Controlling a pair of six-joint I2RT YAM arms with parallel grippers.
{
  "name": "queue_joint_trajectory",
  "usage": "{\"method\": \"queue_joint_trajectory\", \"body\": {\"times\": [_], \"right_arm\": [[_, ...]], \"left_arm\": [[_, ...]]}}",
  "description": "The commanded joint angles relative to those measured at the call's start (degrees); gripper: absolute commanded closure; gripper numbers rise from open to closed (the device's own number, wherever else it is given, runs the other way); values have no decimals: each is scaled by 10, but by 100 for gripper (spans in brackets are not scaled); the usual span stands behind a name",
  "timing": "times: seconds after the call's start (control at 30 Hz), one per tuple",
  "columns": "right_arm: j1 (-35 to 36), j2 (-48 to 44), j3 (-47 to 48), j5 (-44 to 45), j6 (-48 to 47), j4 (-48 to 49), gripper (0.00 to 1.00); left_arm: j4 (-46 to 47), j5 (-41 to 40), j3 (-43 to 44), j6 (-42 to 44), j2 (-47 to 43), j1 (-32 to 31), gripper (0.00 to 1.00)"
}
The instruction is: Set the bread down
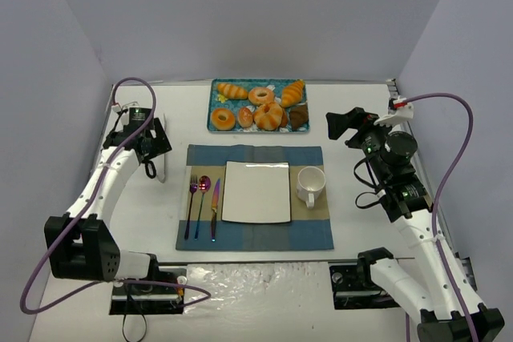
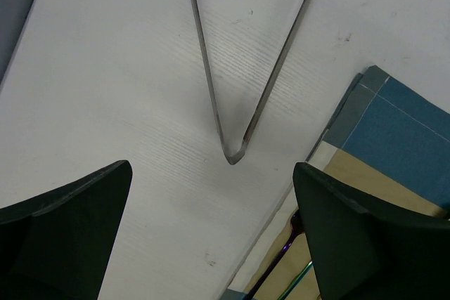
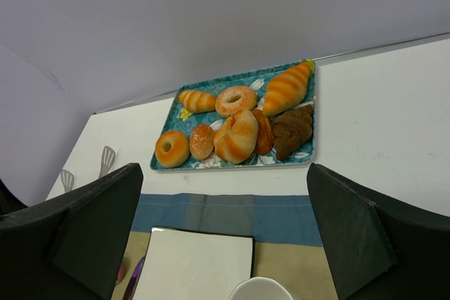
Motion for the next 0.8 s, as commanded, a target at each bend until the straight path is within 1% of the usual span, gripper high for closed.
{"method": "queue_joint_trajectory", "body": {"times": [0.0, 0.17, 0.27, 0.37, 0.53, 0.77], "right_arm": [[4, 5, 8, -23, 19, 78, 0], [4, 12, 11, -34, 25, 89, 0], [4, 15, 23, -39, 22, 84, 0], [4, 13, 28, -40, 21, 79, 0], [5, 1, 25, -36, 19, 74, 0], [5, -9, 16, -34, 25, 76, 0]], "left_arm": [[39, 44, 40, 26, 12, 36, 3], [47, 76, 67, 70, 53, 47, 3], [58, 106, 74, 78, 78, 74, 3], [65, 130, 81, 77, 97, 82, 3], [64, 136, 95, 77, 145, 91, 3], [66, 146, 105, 82, 187, 93, 3]]}}
